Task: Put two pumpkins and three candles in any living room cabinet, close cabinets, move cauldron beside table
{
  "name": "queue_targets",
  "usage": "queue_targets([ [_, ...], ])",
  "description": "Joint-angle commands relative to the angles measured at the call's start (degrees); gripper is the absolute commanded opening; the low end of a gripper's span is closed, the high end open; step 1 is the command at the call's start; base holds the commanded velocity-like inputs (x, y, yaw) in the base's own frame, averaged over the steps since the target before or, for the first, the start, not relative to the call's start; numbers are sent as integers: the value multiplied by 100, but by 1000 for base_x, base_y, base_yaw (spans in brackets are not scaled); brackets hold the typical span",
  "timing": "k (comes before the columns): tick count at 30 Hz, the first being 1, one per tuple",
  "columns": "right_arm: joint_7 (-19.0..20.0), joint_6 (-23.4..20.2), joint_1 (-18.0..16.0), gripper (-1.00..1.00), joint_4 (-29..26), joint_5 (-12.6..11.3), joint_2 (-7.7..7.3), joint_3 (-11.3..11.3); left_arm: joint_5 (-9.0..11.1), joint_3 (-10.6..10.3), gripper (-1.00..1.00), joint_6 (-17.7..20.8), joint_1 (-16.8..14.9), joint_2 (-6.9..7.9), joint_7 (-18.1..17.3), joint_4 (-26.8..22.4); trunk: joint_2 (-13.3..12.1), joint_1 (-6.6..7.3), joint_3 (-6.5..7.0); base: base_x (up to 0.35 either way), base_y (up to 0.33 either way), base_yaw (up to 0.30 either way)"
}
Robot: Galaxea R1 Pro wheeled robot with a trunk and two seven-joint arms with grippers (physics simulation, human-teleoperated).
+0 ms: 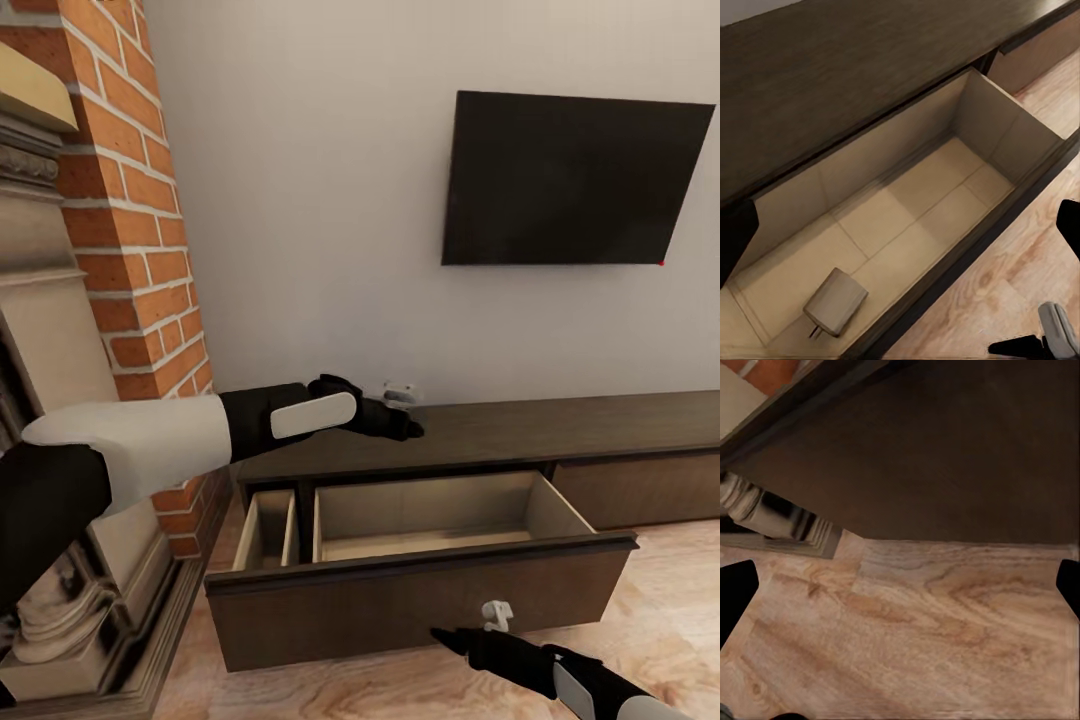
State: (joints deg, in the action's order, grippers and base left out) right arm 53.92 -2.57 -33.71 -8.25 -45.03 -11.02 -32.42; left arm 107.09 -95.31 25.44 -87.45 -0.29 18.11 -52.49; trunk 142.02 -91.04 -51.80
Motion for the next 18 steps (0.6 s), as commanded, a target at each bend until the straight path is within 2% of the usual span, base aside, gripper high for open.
queue_targets([
  [1,20,-12,-4,100,37,-59,-4,-37,88,-40,100,-25,-9,0,41,-6,-38,24,12,0,0,0],
  [7,13,73,-1,100,381,-60,19,-37,176,-122,100,-73,-9,11,43,-7,-279,156,120,0,0,0],
  [10,-62,171,3,100,614,-50,82,-37,202,-217,100,-132,-9,17,43,-7,-279,156,120,0,0,0],
  [12,-211,274,4,100,791,-41,167,-37,291,-406,100,-292,-9,19,43,-7,-279,156,120,0,0,0],
  [13,-363,344,4,100,870,-31,234,-40,421,-577,100,-437,-9,19,43,-7,-279,156,120,0,0,0],
  [15,-556,410,4,100,920,-18,301,-47,596,-776,100,-588,-9,20,43,-7,-279,156,120,0,0,0],
  [17,-932,519,5,100,976,82,420,-56,987,-1201,100,-865,-9,20,41,-10,-359,200,156,0,0,0],
  [18,-1114,570,5,100,999,218,474,-60,1221,-1514,100,-1067,-9,20,38,-24,-399,222,174,0,0,0],
])
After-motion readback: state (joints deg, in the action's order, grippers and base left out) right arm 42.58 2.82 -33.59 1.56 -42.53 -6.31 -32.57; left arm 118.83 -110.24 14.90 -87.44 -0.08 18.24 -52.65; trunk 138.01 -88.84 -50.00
